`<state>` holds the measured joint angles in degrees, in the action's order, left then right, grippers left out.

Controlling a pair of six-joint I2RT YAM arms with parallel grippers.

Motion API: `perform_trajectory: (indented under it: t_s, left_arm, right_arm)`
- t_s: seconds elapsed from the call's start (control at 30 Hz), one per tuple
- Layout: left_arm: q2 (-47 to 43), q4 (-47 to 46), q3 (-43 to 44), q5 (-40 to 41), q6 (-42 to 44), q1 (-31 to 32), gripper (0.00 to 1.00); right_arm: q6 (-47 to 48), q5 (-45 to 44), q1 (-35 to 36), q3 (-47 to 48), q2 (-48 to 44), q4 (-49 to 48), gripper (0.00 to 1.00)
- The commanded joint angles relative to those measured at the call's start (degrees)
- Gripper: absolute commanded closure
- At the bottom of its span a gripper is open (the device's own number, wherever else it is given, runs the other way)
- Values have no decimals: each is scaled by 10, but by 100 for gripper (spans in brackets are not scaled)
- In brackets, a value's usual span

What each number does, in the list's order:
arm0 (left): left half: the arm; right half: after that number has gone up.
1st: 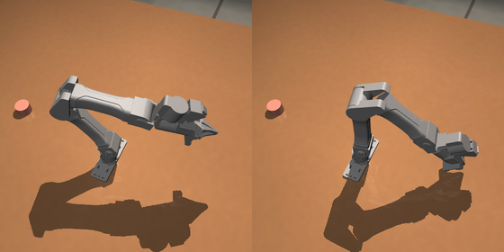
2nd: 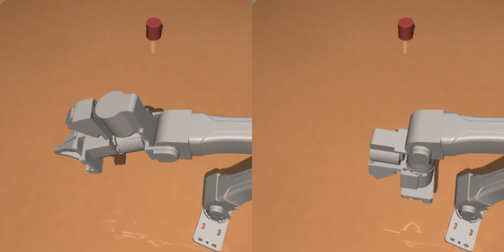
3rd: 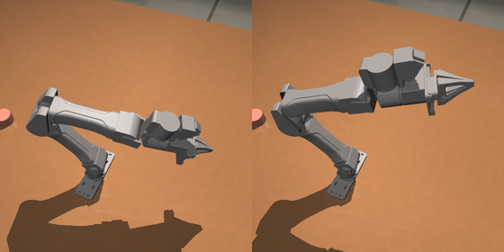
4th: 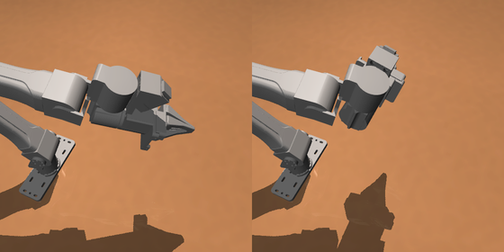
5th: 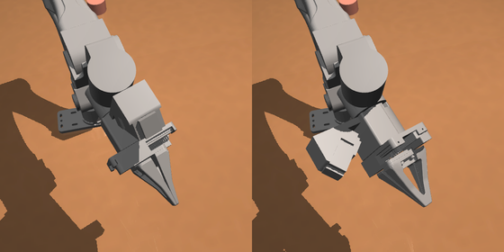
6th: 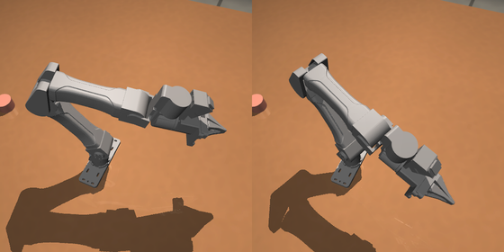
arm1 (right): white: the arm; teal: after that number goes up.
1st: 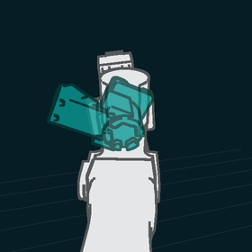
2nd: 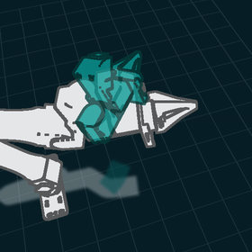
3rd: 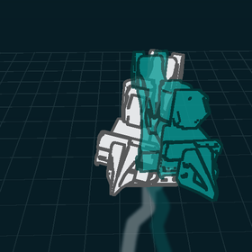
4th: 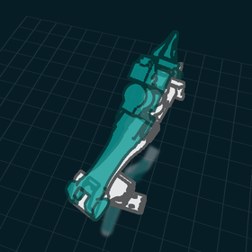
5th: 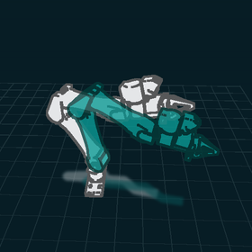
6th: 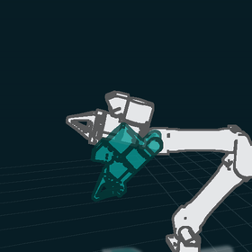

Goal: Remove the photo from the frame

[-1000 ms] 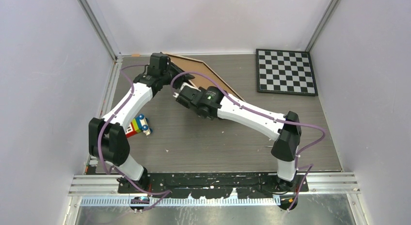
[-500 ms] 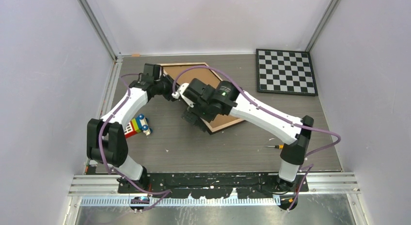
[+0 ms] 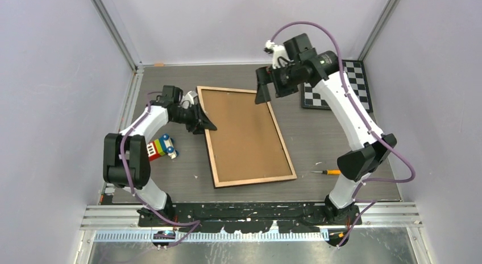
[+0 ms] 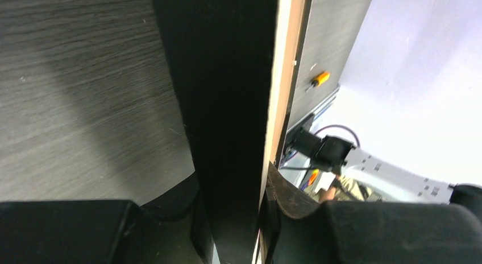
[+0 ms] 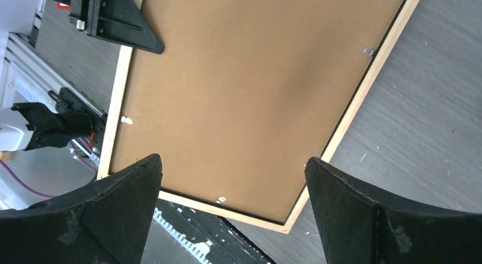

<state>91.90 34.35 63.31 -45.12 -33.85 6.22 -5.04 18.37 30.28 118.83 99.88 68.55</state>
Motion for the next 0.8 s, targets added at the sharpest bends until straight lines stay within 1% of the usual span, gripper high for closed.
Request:
perform_trajectory:
  t_s: [0.0, 0.13, 0.23, 0.33, 0.4, 0.5, 0.57, 0.63, 0.67, 0.73, 0.77]
  left_arm:
    - [43, 11, 16, -33, 160, -8, 100]
    - [91, 6, 28, -16, 176, -28, 100]
    - [117, 5, 38, 1, 190, -42, 100]
    - [148, 14, 57, 3, 211, -53, 99]
    - [174, 33, 79, 0, 237, -57, 96]
    - [200, 51, 102, 16, 256, -60, 87]
    - [207, 52, 108, 26, 257, -60, 76]
    - [208, 54, 111, 42, 257, -60, 62]
    - [207, 54, 113, 49, 257, -74, 56]
    - [206, 53, 118, 62, 255, -79, 48]
    - [205, 54, 122, 66, 254, -81, 46]
  right_arm:
    - [41, 124, -66, -33, -3, 37, 0]
    - [99, 186, -144, -62, 32, 89, 0]
    - [119, 206, -194, -93, 39, 91, 0]
    - [140, 207, -223, -110, 51, 98, 0]
    - [146, 216, -238, -122, 55, 98, 0]
    - [149, 227, -252, -139, 58, 95, 0]
    - [153, 229, -260, -145, 59, 95, 0]
    - [161, 228, -266, -150, 58, 98, 0]
    - [165, 226, -269, -152, 58, 98, 0]
    - [172, 222, -275, -156, 56, 99, 0]
    - [174, 218, -278, -157, 55, 100, 0]
